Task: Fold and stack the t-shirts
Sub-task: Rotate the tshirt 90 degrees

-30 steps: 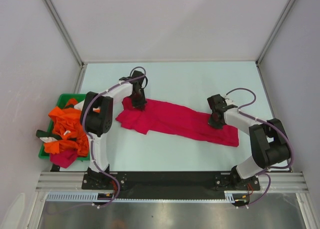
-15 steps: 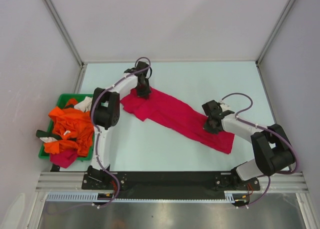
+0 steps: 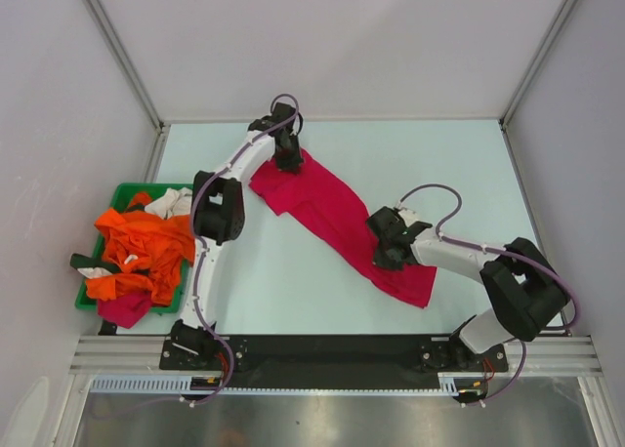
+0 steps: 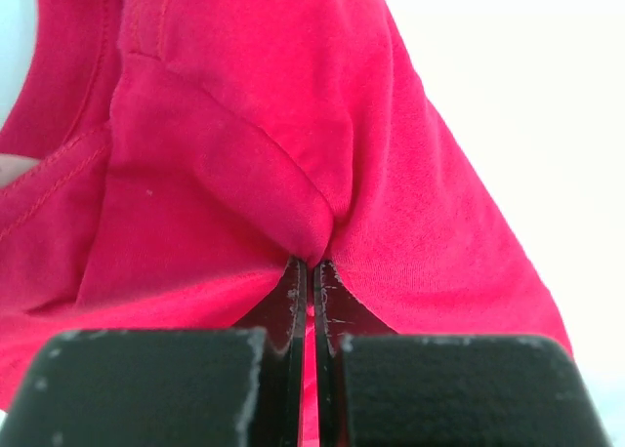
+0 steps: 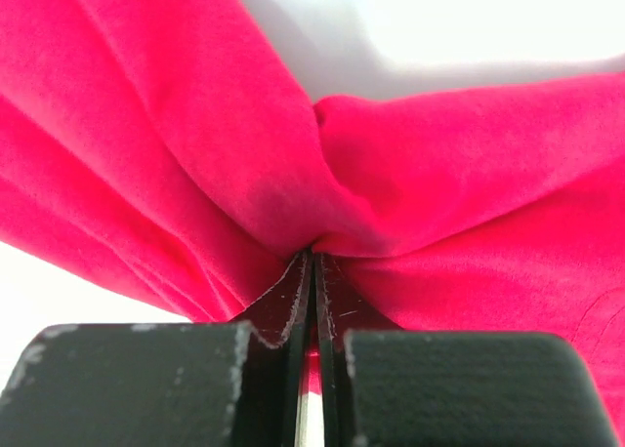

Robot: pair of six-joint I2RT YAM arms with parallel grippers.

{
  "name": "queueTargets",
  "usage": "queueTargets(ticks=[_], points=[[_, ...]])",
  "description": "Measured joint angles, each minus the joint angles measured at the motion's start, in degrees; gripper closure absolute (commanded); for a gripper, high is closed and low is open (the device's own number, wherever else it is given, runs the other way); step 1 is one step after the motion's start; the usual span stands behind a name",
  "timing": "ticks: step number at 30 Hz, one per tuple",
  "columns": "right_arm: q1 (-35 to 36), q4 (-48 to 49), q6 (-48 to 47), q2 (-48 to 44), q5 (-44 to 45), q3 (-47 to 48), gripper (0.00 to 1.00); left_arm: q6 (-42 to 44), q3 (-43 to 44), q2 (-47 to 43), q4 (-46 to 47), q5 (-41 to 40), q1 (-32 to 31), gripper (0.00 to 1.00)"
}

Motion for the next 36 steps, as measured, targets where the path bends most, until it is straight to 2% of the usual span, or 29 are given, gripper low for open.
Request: queueTargets(ticks=[2,5,6,8,9,10,11,14,18,22,26,31,36], points=[[1.6,-0.7,-0.1,0.9,0.7,1.2,0.87,0.0,1.0,0.4,0.0,0.1,0.0,0.89],[2.2,-2.2,-0.5,1.3,1.4,2.8,0.67,-0.1,0.5,0.3,0.2,0.0,0.0,0.76],[2.1,-2.6,-0.7,1.3,1.3,3.1,0.58,-0.1,-0.4,0.0,0.7,-0.1,0.0,0.72],[1.1,-4.0,-1.7,1.4,1.2,3.8,0.50,0.0,-3.9,-1.6,2.4,-0.4,0.0,0.59],[-0.2,-5.1,-2.5,1.4,1.2,4.4,0.45,-0.1,-6.3,-2.8,2.9,-0.6,0.0,0.57],[-1.9,-6.1,-3.3,1.3,1.4,5.0,0.43,-0.3,-8.9,-4.1,3.5,-0.7,0.1,0.54],[-4.0,-7.3,-4.3,1.3,1.9,5.9,0.43,-0.2,-10.7,-5.2,3.7,-0.9,0.1,0.47],[-11.2,-9.1,-7.5,1.3,3.8,8.9,0.43,-0.4,-14.8,-8.6,4.7,-1.2,0.1,0.39],[-19.1,-9.4,-10.6,1.5,5.6,13.0,0.46,-0.5,-19.5,-13.1,6.2,-1.6,0.1,0.37],[-23.8,-9.0,-12.4,3.8,6.1,15.1,0.49,-0.6,-22.1,-15.5,7.6,-2.1,0.1,0.37],[-24.9,-9.1,-12.7,6.3,6.2,15.1,0.50,-0.6,-25.7,-17.1,9.0,-3.6,0.1,0.38],[-24.9,-8.7,-12.6,7.2,6.2,14.5,0.50,-1.9,-35.0,-22.8,9.6,-7.5,0.1,0.42],[-24.9,-8.3,-12.3,7.2,6.3,13.1,0.51,-3.2,-40.3,-27.2,9.4,-11.8,0.2,0.47]])
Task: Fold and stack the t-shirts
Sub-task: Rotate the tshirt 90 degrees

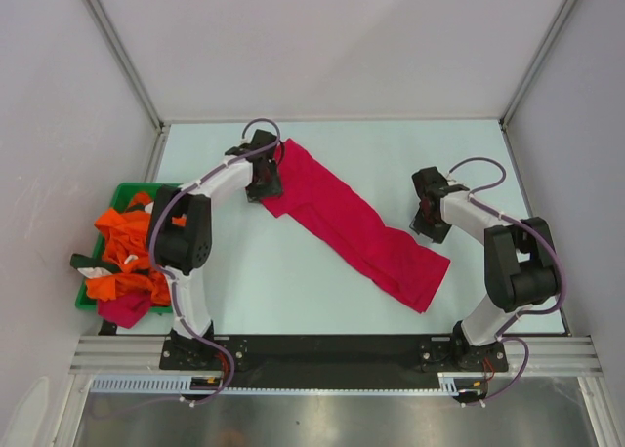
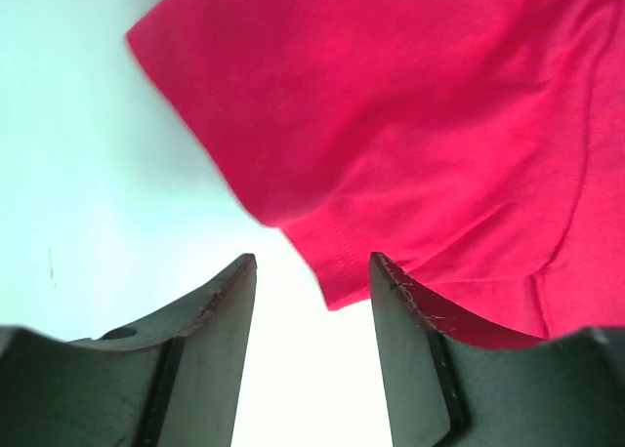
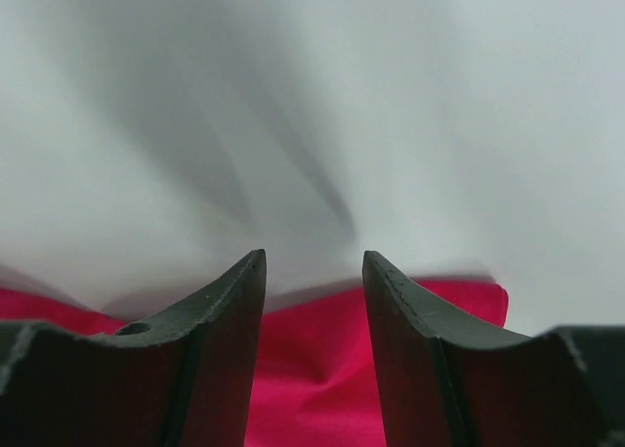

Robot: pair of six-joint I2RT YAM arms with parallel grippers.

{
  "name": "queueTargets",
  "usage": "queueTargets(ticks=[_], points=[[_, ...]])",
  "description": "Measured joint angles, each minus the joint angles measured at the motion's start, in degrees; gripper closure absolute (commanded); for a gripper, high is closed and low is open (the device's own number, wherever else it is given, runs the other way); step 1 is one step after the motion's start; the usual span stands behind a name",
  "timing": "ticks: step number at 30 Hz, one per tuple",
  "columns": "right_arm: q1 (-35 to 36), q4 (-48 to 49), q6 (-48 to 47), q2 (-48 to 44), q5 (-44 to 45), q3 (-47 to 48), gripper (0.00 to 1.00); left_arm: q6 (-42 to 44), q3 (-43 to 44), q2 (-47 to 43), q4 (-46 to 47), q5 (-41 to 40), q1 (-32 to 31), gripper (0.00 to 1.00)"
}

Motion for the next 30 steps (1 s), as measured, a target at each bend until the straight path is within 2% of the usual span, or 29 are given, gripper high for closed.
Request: queueTargets(ticks=[8,14,20,30], points=[[0.0,0.7,0.3,1.0,0.2,-2.3,0.51,-0.5,1.0,1.9,-0.9,-0.7,0.9,0.50],[0.0,1.7,0.8,0.6,-0.1,-3.1,0.51,-0.3,11.6,12.2,-4.0,-0.4,1.1,0.53],[0.6,3.1,2.0,-0.8,-0.8,-5.0,0.51,0.0,21.0,17.6,-8.3,0.4,1.3,0.55],[12.2,2.1,6.1,-5.6,-2.5,-9.9,0.50,1.5,38.4,27.5,-15.1,2.6,1.5,0.56]])
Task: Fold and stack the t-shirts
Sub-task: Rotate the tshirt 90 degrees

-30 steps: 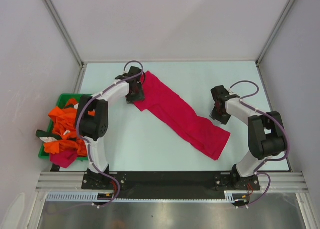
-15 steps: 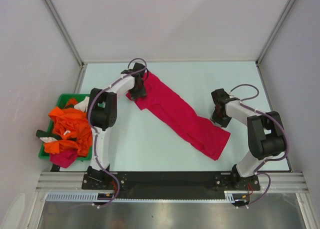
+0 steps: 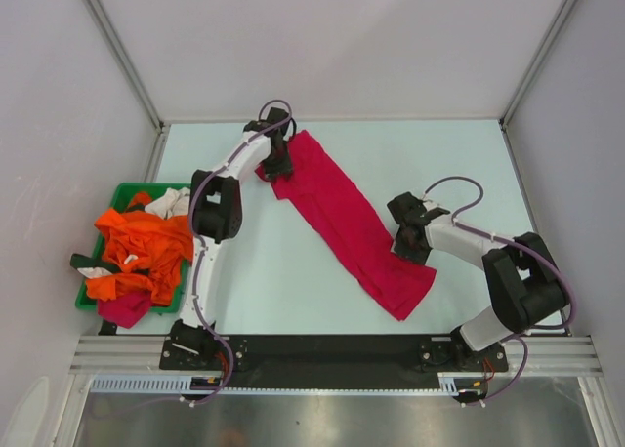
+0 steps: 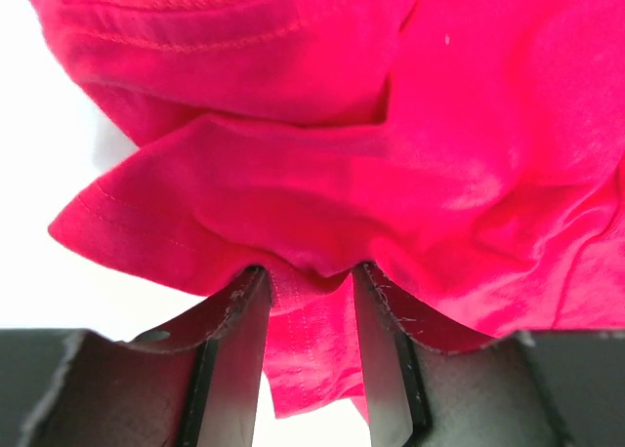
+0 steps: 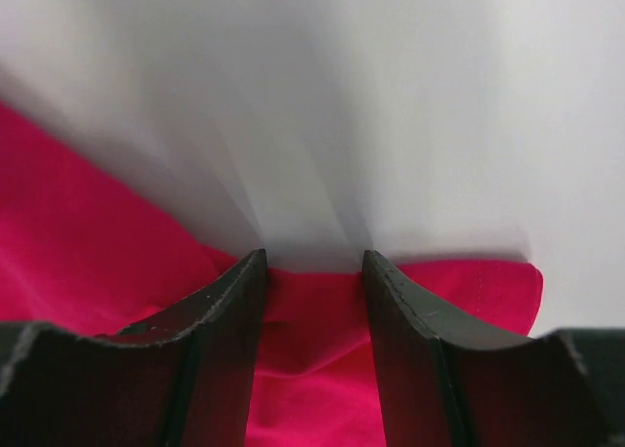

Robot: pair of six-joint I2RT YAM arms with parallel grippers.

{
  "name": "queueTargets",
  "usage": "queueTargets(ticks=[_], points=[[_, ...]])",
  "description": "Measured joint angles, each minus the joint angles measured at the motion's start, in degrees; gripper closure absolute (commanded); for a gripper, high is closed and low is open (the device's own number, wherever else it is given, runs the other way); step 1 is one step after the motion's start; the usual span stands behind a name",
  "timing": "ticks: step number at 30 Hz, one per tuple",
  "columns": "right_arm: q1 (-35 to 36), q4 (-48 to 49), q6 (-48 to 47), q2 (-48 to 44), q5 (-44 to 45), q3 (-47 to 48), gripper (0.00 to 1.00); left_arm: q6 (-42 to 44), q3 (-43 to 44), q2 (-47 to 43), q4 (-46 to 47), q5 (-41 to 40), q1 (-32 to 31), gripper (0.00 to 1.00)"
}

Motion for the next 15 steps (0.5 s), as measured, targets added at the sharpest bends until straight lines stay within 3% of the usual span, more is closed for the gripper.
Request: queueTargets(ticks=[8,15], points=[[8.2,-0.5,4.8,-3.2,-4.0,-3.2,0.51,1.4,11.1,6.2,0.4,2.7,-0.3,0.56],[19.1,-0.7,8.6,-1.7,-11.2,-1.7,0.51,1.7,12.7,7.1,2.1,6.8,-0.6,0.56]])
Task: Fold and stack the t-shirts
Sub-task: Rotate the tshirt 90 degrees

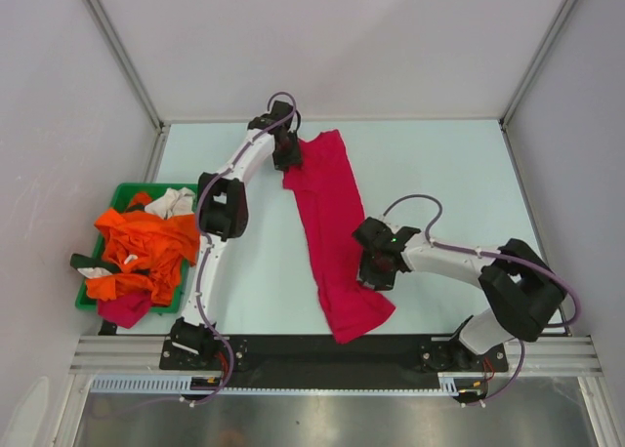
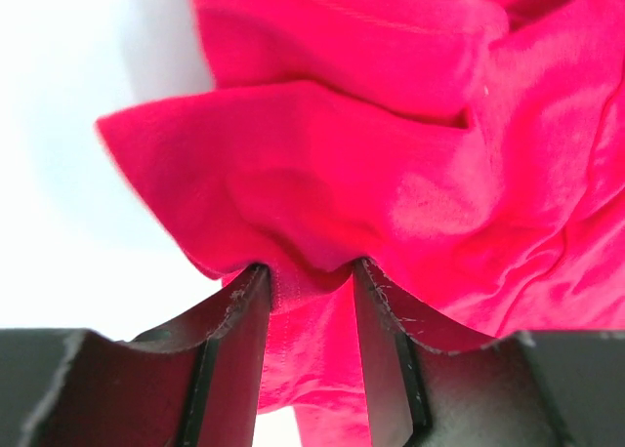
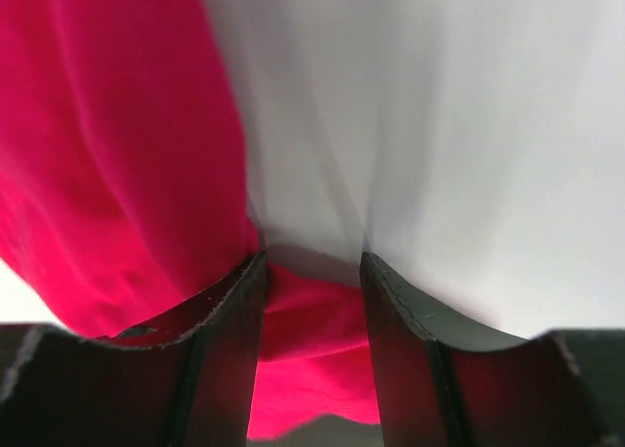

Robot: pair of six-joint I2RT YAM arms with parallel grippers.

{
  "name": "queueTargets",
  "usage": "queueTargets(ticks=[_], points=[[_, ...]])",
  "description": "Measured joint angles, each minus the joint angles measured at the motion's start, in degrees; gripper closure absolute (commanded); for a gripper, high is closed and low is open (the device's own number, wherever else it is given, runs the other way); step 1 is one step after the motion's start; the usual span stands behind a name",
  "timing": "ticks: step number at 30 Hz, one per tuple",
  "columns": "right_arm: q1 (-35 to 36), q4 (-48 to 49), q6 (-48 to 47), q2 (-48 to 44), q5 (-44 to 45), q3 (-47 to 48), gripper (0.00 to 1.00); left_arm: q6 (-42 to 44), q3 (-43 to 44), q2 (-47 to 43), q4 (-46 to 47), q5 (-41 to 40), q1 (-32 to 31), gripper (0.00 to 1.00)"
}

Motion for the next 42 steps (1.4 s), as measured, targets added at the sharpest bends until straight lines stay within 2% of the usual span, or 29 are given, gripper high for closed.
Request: queueTargets(ticks=[7,11,16,19,20,21,23,24,27,30,33,37,42], points=[[5.8,-0.2,0.2,4.6,-6.2,4.5,0.52,0.5,0.6,0.9,2.1,4.0,-1.2,0.56],[5.5,-0.7,0.3,4.2,-5.2,4.5,0.52,0.6,-1.4,-0.1,3.7,2.9,-2.2,0.47],[-0.7,-6.4,-2.6,2.2,2.3,6.2,0.50,0.5,-13.8,-8.8,6.3,-0.9,-2.2,0.44],[-7.6,-9.0,-7.0,1.2,7.7,13.6,0.51,0.6,-19.3,-16.3,6.8,-3.1,-1.8,0.46],[-9.8,-8.2,-9.4,1.0,9.2,17.1,0.52,0.6,-21.6,-19.8,7.4,-3.7,-1.7,0.46],[-11.0,-7.1,-10.8,1.0,9.9,19.4,0.61,0.7,-22.9,-22.4,7.8,-3.9,-1.7,0.48],[-13.2,-3.8,-14.8,1.6,10.3,24.5,0.69,0.9,-26.8,-28.7,9.9,-4.2,-1.7,0.53],[-13.9,-1.2,-16.8,2.6,10.4,27.2,0.85,1.0,-29.0,-31.7,11.1,-4.2,-1.9,0.54],[-14.8,3.8,-21.1,9.1,10.1,34.0,1.00,1.0,-35.1,-37.7,15.0,-4.0,-3.7,0.56],[-15.1,6.7,-23.9,19.5,9.9,40.0,1.00,1.0,-41.9,-39.2,18.8,-3.3,-7.5,0.58],[-15.1,7.6,-25.6,27.8,9.6,40.8,1.00,1.0,-48.4,-38.0,20.4,-2.1,-11.1,0.59],[-15.1,7.5,-26.4,31.6,8.7,39.1,1.00,1.0,-52.3,-36.0,21.0,-0.9,-14.2,0.59],[-15.0,8.7,-26.7,31.8,8.4,39.0,1.00,0.9,-52.6,-35.4,22.9,0.0,-14.3,0.59]])
